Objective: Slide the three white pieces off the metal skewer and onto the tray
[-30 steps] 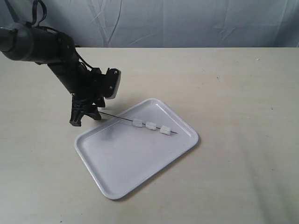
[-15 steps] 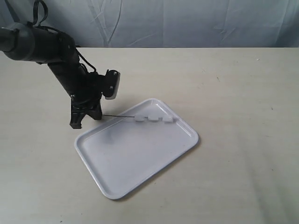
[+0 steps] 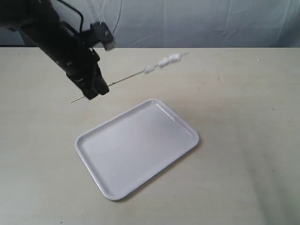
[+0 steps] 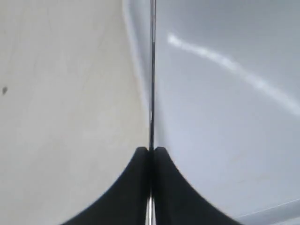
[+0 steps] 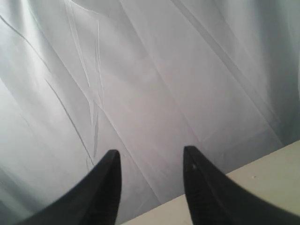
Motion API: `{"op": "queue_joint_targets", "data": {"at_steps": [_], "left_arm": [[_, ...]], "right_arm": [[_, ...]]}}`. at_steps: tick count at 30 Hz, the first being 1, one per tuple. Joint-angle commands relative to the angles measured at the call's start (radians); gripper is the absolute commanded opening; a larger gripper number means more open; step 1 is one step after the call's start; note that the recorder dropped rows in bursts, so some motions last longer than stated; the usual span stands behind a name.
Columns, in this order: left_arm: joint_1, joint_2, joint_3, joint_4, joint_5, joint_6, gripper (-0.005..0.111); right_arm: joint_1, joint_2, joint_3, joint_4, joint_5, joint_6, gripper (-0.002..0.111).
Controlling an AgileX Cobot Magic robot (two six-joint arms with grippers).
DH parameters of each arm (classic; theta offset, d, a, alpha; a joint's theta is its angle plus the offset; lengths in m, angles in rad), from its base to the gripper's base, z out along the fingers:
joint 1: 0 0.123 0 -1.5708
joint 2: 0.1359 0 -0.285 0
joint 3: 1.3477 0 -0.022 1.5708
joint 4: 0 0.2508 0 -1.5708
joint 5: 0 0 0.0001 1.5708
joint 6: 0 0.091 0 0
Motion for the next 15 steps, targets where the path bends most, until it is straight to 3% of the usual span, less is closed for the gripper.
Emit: {"op": "queue_joint_targets", "data": {"at_steps": [1,5,12,15], "left_arm": [[-0.003,-0.174,0.0,-0.296,0.227,-0.148,0.0],[-0.006,-0.344,0.04,-0.315,0.288,-0.284,0.0],[-0.006,-0.605,0.143,-0.119,0.288,-0.625,0.0],[-0.006,-0.672,0.224,-0.064,0.288,-0.78,0.0]], "right_arm": [[0.006,-0.004,-0.003,-0.042,-0.03,0.13,0.041],[0.006,0.001,-0.113,-0.168,0.071,0.197,0.041],[0.008,0.163,-0.287,-0.17,0.084,0.268,0.041],[0.055,0.301,-0.372,-0.17,0.129,0.285,0.041]]}}
